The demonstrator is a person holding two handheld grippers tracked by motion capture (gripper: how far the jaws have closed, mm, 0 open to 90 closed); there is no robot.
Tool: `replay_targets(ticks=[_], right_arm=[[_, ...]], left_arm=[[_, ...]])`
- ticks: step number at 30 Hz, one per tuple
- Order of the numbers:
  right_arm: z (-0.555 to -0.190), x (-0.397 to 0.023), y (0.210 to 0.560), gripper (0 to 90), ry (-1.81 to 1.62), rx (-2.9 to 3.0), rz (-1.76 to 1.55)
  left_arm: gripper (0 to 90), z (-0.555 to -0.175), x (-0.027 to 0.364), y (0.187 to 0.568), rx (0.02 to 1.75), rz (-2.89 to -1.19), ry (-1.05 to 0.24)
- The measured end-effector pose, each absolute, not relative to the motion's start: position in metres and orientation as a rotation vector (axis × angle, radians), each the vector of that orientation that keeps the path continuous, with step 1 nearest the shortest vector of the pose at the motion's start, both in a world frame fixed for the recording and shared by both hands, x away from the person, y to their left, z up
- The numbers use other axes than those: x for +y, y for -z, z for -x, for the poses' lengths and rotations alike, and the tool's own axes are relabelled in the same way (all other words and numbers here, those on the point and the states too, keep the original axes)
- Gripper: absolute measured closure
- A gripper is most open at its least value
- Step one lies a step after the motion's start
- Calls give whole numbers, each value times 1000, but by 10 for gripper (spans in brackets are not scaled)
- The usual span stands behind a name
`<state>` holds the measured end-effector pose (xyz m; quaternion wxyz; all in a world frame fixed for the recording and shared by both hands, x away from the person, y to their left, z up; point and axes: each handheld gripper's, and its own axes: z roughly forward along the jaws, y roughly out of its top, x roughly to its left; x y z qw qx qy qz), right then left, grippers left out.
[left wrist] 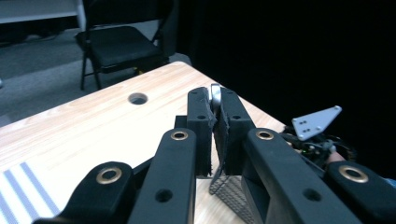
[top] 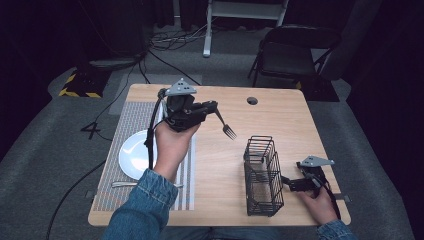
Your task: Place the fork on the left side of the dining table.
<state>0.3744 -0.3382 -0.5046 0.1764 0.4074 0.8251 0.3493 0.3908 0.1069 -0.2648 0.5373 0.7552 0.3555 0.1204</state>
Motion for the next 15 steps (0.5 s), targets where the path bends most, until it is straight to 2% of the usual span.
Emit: replay_targets(ticks=[11,15], right_arm=[[-374,-338,505,66,-991,2336,-1153],[-374,-338,505,66,-989,2336,-1153]], left_arm=[[856,-398,143,281,970,-1782,-346],[856,-415,156,295,1058,-1790,-371]])
